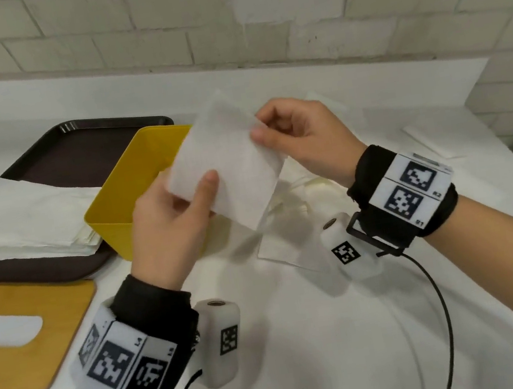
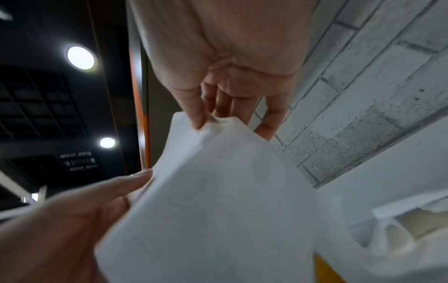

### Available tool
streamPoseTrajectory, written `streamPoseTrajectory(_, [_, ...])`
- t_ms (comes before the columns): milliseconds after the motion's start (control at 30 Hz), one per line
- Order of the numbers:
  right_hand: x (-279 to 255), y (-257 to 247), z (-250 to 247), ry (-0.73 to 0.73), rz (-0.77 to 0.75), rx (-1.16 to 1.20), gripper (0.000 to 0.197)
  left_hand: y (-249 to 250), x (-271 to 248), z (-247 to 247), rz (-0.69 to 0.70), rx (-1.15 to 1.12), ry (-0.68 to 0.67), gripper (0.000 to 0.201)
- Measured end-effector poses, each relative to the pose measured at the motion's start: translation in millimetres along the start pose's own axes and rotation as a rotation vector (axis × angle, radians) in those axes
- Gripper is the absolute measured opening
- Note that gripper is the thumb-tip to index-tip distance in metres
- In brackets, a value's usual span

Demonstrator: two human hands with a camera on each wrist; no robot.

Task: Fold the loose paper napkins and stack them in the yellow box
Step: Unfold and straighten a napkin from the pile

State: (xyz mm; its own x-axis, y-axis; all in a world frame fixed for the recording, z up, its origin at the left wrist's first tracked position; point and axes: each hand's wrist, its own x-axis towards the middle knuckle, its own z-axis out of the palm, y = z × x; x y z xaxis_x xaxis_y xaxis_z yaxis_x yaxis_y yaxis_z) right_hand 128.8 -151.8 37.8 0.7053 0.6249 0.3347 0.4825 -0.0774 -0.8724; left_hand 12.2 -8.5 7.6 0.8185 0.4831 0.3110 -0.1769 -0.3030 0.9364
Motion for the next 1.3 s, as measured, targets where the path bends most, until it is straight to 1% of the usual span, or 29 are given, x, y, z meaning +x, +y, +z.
streamPoseTrajectory(67, [-3,-5,-2,0.040,0.045,0.064,0.010,4,-1,2,-0.040,-0.203,0.001,0.008])
streamPoseTrajectory(200, [-13,-7,4,0.000,0.150,0.189,0.015,8,-11,12,-0.140,-0.368,-0.094,0.026])
streamPoseTrajectory(267, [-17,-4,11,-0.027,0.183,0.151,0.014,3,-16,16,-0.189,-0.355,-0.122,0.026])
streamPoseTrajectory(333, [-20,1,15,-0.072,0.198,0.071,0.014,-2,-20,18,-0.207,-0.301,-0.105,0.015])
streamPoseTrajectory(433, [-23,12,13,-0.143,0.283,-0.036,0.012,-10,-25,13,-0.243,-0.215,-0.059,0.022])
streamPoseTrajectory(500, [-26,26,9,-0.176,0.324,-0.176,0.011,-15,-29,7,-0.263,-0.147,-0.034,0.023])
streamPoseTrajectory(533, [-27,35,7,-0.220,0.318,-0.277,0.011,-18,-31,3,-0.271,-0.117,-0.024,0.023])
streamPoseTrajectory(567, [-29,42,7,-0.302,0.297,-0.391,0.012,-21,-33,-1,-0.279,-0.091,-0.015,0.023])
streamPoseTrajectory(667, [-29,60,15,-0.654,0.193,-0.691,0.030,-24,-39,-7,-0.322,-0.083,-0.015,0.025])
streamPoseTrajectory(700, [-28,63,20,-0.742,0.161,-0.775,0.037,-24,-41,-8,-0.336,-0.082,-0.021,0.026])
streamPoseTrajectory(767, [-23,67,29,-0.855,0.117,-0.930,0.047,-27,-44,-9,-0.342,-0.058,-0.023,0.027])
streamPoseTrajectory(833, [-20,69,36,-0.909,0.091,-1.020,0.048,-29,-46,-12,-0.331,-0.037,-0.013,0.026])
streamPoseTrajectory(867, [-18,70,38,-0.908,0.089,-1.039,0.045,-30,-48,-13,-0.323,-0.030,-0.003,0.025])
streamPoseTrajectory(933, [-16,70,40,-0.856,0.079,-1.019,0.033,-30,-50,-16,-0.310,-0.023,0.028,0.021])
streamPoseTrajectory(1000, [-14,67,36,-0.773,0.073,-0.926,0.021,-29,-51,-19,-0.284,-0.012,0.052,0.019])
streamPoseTrajectory(1033, [-12,64,31,-0.727,0.078,-0.854,0.016,-29,-51,-20,-0.268,-0.004,0.055,0.022])
streamPoseTrajectory(1067, [-11,58,25,-0.674,0.087,-0.772,0.012,-29,-51,-21,-0.245,0.007,0.050,0.030])
streamPoseTrajectory(1133, [-9,47,10,-0.546,0.089,-0.614,0.004,-29,-51,-22,-0.168,0.042,0.025,0.055])
streamPoseTrajectory(1167, [-9,41,3,-0.487,0.083,-0.541,0.002,-27,-50,-22,-0.116,0.062,0.011,0.065])
streamPoseTrajectory(1233, [-10,28,-10,-0.396,0.085,-0.359,0.013,-25,-49,-18,0.015,0.124,-0.021,0.075])
streamPoseTrajectory(1300, [-12,14,-21,-0.321,0.073,-0.158,0.019,-22,-48,-11,0.101,0.182,-0.052,0.072])
